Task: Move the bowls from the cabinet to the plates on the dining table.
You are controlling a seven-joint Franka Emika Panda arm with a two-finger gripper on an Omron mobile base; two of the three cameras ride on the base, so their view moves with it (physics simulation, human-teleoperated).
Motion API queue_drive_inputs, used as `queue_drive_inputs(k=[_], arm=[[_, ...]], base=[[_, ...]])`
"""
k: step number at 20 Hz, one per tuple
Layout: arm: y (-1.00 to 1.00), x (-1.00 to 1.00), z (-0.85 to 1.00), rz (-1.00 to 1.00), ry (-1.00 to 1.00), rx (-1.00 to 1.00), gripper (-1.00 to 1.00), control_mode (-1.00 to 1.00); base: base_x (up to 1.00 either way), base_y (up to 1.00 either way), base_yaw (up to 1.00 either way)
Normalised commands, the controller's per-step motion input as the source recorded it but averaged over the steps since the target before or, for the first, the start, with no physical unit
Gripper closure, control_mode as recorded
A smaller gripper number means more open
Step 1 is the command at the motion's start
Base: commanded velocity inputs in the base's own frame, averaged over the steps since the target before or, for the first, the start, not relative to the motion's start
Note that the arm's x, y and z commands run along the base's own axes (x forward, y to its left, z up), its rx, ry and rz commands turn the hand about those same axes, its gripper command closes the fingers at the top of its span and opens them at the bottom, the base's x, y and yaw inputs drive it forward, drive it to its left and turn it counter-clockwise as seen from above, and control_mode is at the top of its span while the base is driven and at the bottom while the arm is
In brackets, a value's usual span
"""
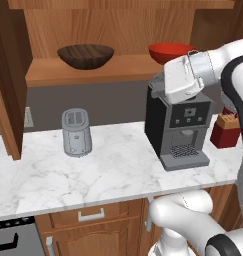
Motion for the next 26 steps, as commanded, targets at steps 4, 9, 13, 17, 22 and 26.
queue_drive_inputs(k=[4,9,13,17,22,26], arm=[[0.0,0.22,0.0,-0.21,0.08,-0.08,-1.0,-1.0],[0.0,0.21,0.0,-0.22,0.1,-0.08,-1.0,-1.0],[0.0,0.17,0.0,-0.22,0.09,-0.09,-1.0,-1.0],[0.0,0.19,0.0,-0.21,0.05,-0.1,-1.0,-1.0],[0.0,0.24,0.0,-0.2,0.03,-0.11,-1.0,-1.0],[0.04,0.34,-0.03,-0.14,0.0,-0.1,-1.0,-1.0]], base=[[0.0,0.0,0.0],[0.0,0.0,0.0],[0.0,0.0,0.0],[0.0,0.0,0.0],[0.0,0.0,0.0],[0.0,0.0,0.0]])
